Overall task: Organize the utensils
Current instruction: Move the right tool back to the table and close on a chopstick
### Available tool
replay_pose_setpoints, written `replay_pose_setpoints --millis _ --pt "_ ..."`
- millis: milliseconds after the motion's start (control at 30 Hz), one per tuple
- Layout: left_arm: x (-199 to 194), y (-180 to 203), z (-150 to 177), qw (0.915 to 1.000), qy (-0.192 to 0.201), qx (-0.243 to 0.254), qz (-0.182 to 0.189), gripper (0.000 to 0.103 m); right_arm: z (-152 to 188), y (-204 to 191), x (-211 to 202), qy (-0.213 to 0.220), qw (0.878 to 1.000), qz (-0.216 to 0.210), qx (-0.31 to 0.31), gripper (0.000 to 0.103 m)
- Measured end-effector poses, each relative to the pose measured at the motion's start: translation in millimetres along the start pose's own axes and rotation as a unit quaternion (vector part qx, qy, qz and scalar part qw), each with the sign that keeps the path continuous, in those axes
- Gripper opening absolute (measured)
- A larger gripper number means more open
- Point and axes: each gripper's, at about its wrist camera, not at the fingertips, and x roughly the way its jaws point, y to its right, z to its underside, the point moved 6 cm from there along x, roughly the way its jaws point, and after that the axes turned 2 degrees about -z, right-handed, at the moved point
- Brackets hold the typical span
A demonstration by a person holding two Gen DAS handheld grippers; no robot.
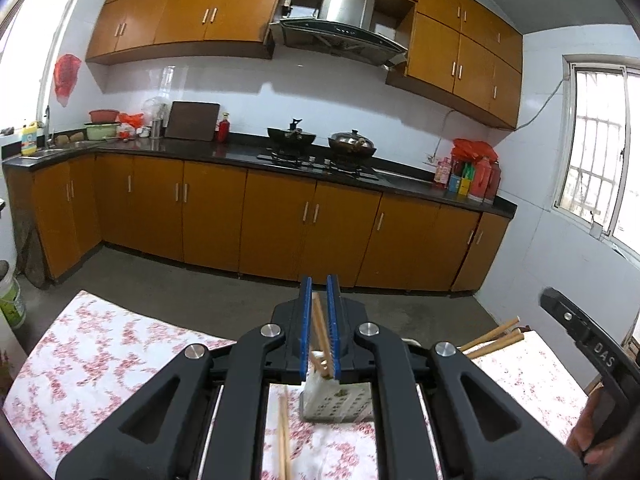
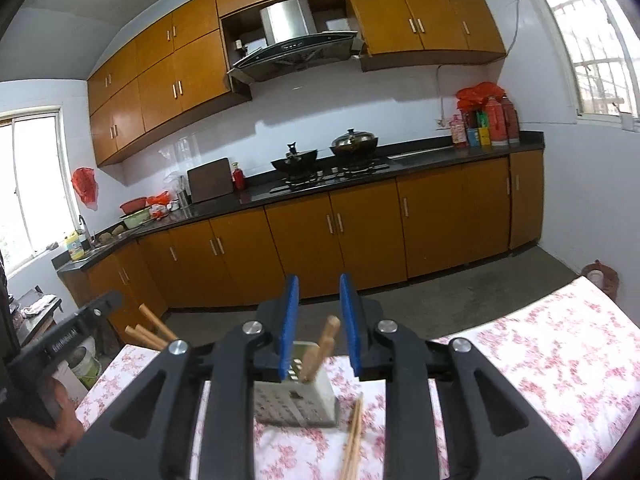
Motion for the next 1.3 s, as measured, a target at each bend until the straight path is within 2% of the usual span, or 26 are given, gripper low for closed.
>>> replay_pose_setpoints --millis 67,133,167,300,433,633,800,933,1133,1200,1300 --pt "-12 -7 2 1.0000 0.000 0.000 -0.004 0.013 8 7 -16 -0.004 1.000 0.006 0.003 0.023" --pt "-26 -15 7 0.9999 0.001 0.002 -0.010 0.025 22 16 -31 -0.016 1.000 0.012 0.007 0.023" --pt "-31 -17 10 0.9999 0.001 0.004 -0.011 0.026 29 20 -35 -0.023 1.000 0.013 0.008 0.023" --pt "-44 -33 37 0.9995 -0.017 0.018 -0.020 0.026 81 37 -40 -0.082 0.996 0.027 0.011 0.023" --pt "-38 -51 80 0.9973 -0.062 0.021 -0.034 0.026 149 52 -24 -0.162 0.985 0.036 0.035 0.023" --pt "-21 -79 139 0.9899 -0.126 0.019 -0.062 0.026 219 39 5 -0.250 0.968 0.021 0.029 0.023" --pt "-12 -89 169 0.9839 -0.165 0.019 -0.067 0.026 244 26 21 -0.281 0.960 0.013 0.011 0.022" --pt "-11 -93 179 0.9823 -0.175 0.020 -0.064 0.026 253 25 32 -0.294 0.955 0.029 -0.005 0.019" --pt "-6 -93 190 0.9799 -0.192 0.012 -0.054 0.026 256 27 39 -0.296 0.954 0.046 -0.028 0.015" --pt "-3 -92 193 0.9790 -0.198 0.010 -0.050 0.026 255 29 42 -0.293 0.953 0.059 -0.038 0.009" --pt "2 -89 200 0.9765 -0.213 0.003 -0.034 0.026 251 42 45 -0.286 0.954 0.081 -0.026 0.008"
